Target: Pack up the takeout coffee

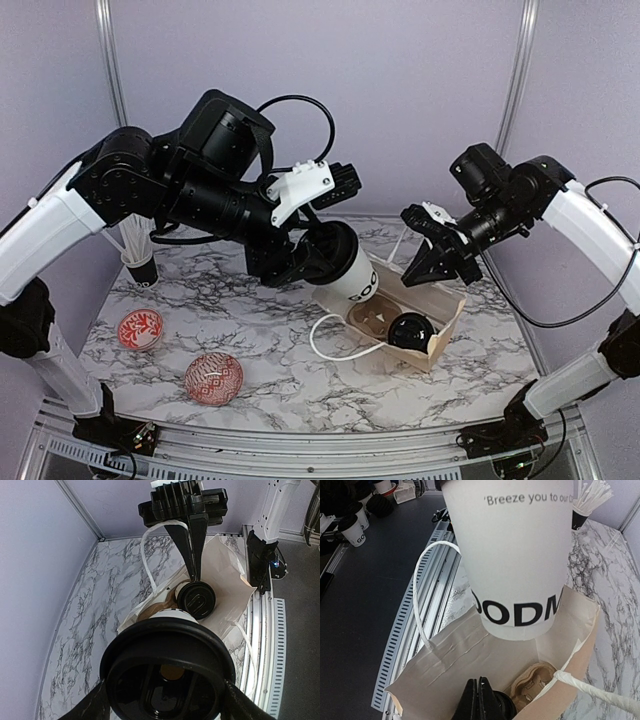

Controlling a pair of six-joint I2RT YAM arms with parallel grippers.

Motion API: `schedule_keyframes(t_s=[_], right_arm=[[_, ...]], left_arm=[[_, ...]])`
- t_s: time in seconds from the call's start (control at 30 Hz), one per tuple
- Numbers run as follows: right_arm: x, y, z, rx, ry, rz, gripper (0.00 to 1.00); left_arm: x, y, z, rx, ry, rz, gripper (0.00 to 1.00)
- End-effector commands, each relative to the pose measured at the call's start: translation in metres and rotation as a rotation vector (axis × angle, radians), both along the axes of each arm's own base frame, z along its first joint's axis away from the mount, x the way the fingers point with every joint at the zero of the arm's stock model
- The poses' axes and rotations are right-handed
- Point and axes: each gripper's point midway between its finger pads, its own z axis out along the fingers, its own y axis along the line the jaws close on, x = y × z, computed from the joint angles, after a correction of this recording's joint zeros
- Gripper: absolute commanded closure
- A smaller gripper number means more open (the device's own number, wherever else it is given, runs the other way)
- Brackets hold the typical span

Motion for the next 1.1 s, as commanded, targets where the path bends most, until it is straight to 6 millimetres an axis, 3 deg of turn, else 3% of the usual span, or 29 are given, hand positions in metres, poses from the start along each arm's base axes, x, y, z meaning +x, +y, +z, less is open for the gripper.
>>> schedule_keyframes(t_s=[0.0,0.2,0.3,0.37,0.47,0.6,0.8,1.07], right_arm=[[-0.005,-0.007,-0.002,-0.044,-0.022,-0.003,0.97],[0.014,-0.010,0.002,-0.054,-0.118,-0.101,0.82],[0.040,-0.018,0.009,-0.077,-0.205,-0.227,0.75],[0.051,-0.024,0.011,-0.087,-0.248,-0.285,0.64],[0.060,-0.029,0.000,-0.126,-0.248,-0.338,0.50],[0.062,-0.033,-0.015,-0.165,-0.223,-0.361,0.44],[0.079,-0.041,-0.022,-0.209,-0.236,-0.450,0.52],[0.090,-0.042,-0.017,-0.213,-0.251,-0.497,0.88]], left_arm=[[-0.006,-0.026,-0.007,0.002,-0.011,-0.065,0.38],[0.003,-0.038,-0.028,0.069,-0.057,-0.051,0.38],[0.007,-0.039,-0.036,0.094,-0.066,-0.035,0.39],[0.007,-0.040,-0.041,0.104,-0.063,-0.035,0.39],[0.007,-0.042,-0.044,0.110,-0.061,-0.032,0.39],[0.010,-0.041,-0.047,0.120,-0.068,-0.018,0.39],[0.011,-0.043,-0.048,0.121,-0.070,-0.011,0.39],[0.014,-0.041,-0.049,0.128,-0.086,0.005,0.38]])
